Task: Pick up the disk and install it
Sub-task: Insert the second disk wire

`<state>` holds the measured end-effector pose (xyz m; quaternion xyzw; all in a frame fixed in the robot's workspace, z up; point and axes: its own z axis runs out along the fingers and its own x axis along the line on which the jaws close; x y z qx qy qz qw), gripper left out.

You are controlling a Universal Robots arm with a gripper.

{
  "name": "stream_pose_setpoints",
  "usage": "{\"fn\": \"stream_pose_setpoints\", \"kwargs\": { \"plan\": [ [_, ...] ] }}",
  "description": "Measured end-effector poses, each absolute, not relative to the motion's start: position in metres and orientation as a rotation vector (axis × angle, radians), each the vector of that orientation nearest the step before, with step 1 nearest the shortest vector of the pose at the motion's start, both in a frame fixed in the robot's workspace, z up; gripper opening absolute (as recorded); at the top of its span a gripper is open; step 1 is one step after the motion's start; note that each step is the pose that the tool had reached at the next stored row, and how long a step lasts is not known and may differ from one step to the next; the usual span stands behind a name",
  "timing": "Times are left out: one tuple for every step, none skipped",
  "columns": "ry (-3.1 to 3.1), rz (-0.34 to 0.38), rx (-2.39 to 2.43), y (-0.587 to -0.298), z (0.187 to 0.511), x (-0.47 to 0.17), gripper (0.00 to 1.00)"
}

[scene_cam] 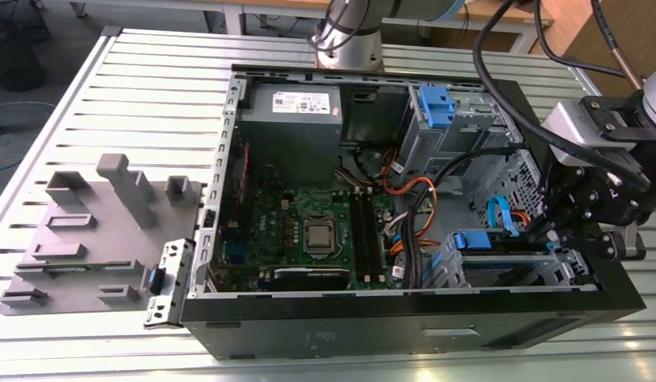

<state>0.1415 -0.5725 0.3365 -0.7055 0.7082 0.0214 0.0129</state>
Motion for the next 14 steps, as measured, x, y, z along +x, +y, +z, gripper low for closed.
{"fn": "stream_pose_setpoints", "kwargs": {
  "plan": [
    [2.207, 0.067, -2.198, -0.5725, 0.3383, 0.1415, 0.16],
    [2.207, 0.067, -2.198, -0.5725, 0.3398, 0.1415, 0.16],
    [2.207, 0.067, -2.198, -0.5725, 0.3401, 0.1415, 0.16],
    [2.207, 0.067, -2.198, -0.5725, 0.3401, 0.1415, 0.16],
    [2.207, 0.067, -2.198, -0.5725, 0.3401, 0.1415, 0.16],
    [2.207, 0.066, -2.199, -0.5725, 0.3403, 0.1415, 0.16],
    [2.207, 0.066, -2.199, -0.5726, 0.3403, 0.1415, 0.16],
    [2.207, 0.066, -2.199, -0.5725, 0.3403, 0.1415, 0.16],
    [2.207, 0.066, -2.199, -0.5725, 0.3402, 0.1415, 0.16],
    [2.207, 0.066, -2.199, -0.5725, 0.3403, 0.1415, 0.16],
    [2.207, 0.066, -2.199, -0.5725, 0.3403, 0.1415, 0.16],
    [2.207, 0.066, -2.199, -0.5725, 0.3403, 0.1415, 0.16],
    [2.207, 0.066, -2.199, -0.5725, 0.3403, 0.1415, 0.16],
    [2.207, 0.066, -2.199, -0.5725, 0.3403, 0.1415, 0.16]
  ]
}}
